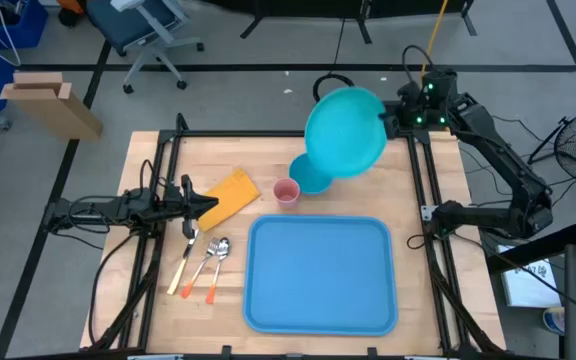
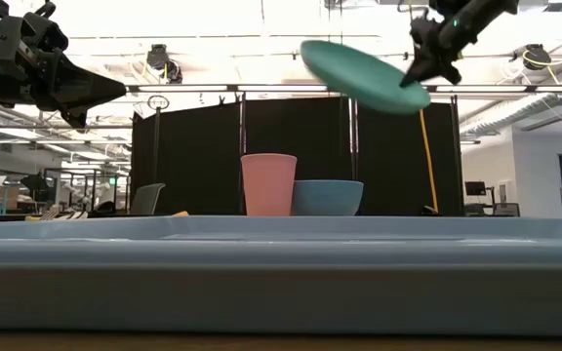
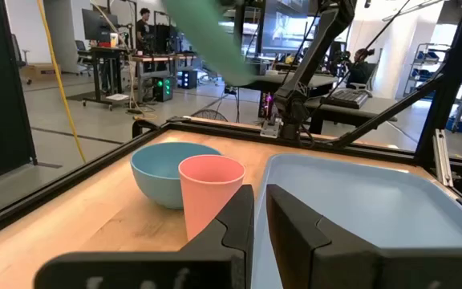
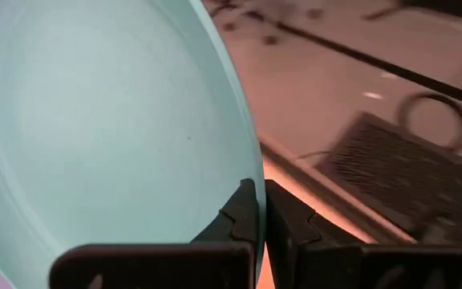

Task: Set up tray
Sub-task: Put the green plate on top of the tray

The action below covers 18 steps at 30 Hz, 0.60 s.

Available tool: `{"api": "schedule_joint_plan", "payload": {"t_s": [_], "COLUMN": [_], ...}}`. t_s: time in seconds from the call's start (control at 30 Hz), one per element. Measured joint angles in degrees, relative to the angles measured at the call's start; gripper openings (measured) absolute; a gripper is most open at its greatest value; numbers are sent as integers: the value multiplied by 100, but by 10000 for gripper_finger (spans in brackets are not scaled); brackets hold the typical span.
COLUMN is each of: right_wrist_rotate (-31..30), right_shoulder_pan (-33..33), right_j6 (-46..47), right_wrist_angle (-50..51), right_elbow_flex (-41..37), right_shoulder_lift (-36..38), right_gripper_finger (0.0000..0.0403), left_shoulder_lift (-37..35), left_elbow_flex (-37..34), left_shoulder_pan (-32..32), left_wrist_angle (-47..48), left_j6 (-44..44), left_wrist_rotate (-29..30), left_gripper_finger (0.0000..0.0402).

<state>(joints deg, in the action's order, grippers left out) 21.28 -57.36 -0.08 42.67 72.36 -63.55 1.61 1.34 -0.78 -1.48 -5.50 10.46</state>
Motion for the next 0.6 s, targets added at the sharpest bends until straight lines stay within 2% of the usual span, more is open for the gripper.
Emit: {"api": "schedule_joint_plan", "payload": {"t_s": [0.2,0.33,0.43,0.6], "right_wrist_rotate": [-162,-1389,-1959,-1944], "right_shoulder_pan": [1447,2682,3472,4629], "right_j6": [-17,278,442,698], "right_wrist_angle": [1073,1847,2389,2281], "right_elbow_flex": [168,171,149,-252], "right_shoulder_lift": [204,152,73,55], "right_gripper_finger": [1,0,0,0], "left_shoulder_lift": [0,0,0,0], "left_elbow_flex": [2,4,4,7], "left_shoulder_pan": [-1,-1,-1,0], "left_wrist_angle": [2,2,2,0], "left_j6": [0,-101,-123,-317], "left_wrist_rotate": [-4,-9,-11,-9], "left_gripper_finger": [37,37,37,37]}}
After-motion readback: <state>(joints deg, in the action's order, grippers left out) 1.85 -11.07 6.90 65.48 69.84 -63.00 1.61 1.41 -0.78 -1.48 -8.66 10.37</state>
